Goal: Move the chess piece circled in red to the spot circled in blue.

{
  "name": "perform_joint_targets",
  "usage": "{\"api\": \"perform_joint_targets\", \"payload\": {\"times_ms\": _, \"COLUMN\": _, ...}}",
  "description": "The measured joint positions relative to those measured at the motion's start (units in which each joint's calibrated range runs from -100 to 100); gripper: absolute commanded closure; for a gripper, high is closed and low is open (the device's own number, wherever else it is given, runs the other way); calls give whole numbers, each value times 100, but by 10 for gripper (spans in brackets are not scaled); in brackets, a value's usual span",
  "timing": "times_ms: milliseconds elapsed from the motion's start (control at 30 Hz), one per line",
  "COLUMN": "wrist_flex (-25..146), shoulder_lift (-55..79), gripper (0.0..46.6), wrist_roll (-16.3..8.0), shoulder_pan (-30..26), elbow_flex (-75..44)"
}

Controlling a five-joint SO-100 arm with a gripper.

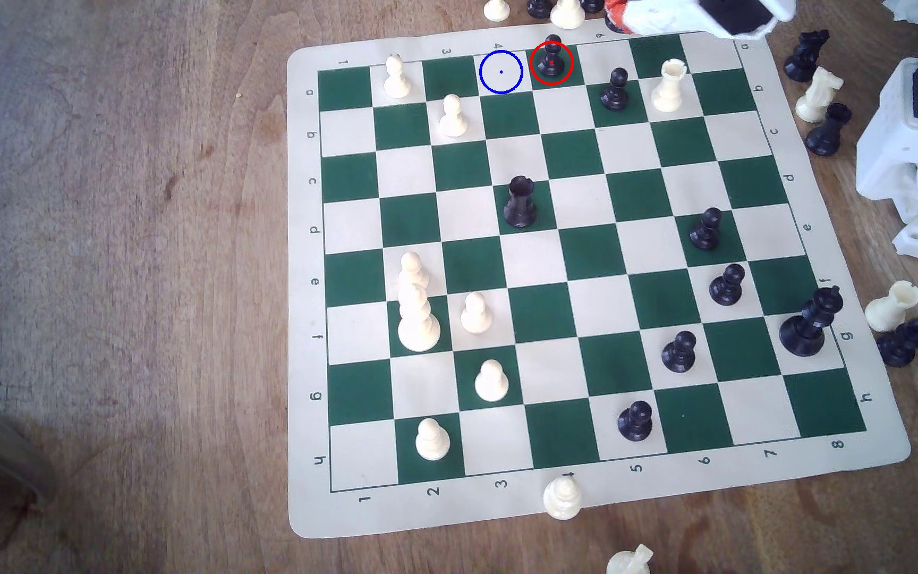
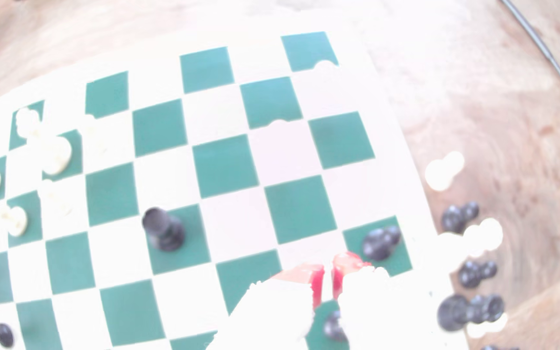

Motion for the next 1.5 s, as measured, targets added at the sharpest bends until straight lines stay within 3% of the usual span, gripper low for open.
{"api": "perform_joint_targets", "payload": {"times_ms": 167, "wrist_flex": 287, "shoulder_lift": 1701, "gripper": 422, "wrist_roll": 54, "shoulder_pan": 265, "elbow_flex": -1274}}
{"api": "perform_joint_targets", "payload": {"times_ms": 400, "wrist_flex": 199, "shoulder_lift": 2648, "gripper": 411, "wrist_roll": 156, "shoulder_pan": 664, "elbow_flex": -1591}}
{"api": "perform_joint_targets", "payload": {"times_ms": 533, "wrist_flex": -32, "shoulder_lift": 3083, "gripper": 337, "wrist_roll": 147, "shoulder_pan": 826, "elbow_flex": -1672}}
{"api": "perform_joint_targets", "payload": {"times_ms": 700, "wrist_flex": -637, "shoulder_lift": 3460, "gripper": 345, "wrist_roll": -10, "shoulder_pan": 848, "elbow_flex": -1681}}
{"api": "perform_joint_targets", "payload": {"times_ms": 1067, "wrist_flex": -1116, "shoulder_lift": 4290, "gripper": 356, "wrist_roll": 63, "shoulder_pan": 1010, "elbow_flex": -1681}}
{"api": "perform_joint_targets", "payload": {"times_ms": 1500, "wrist_flex": -1211, "shoulder_lift": 4315, "gripper": 359, "wrist_roll": 68, "shoulder_pan": 1025, "elbow_flex": -1681}}
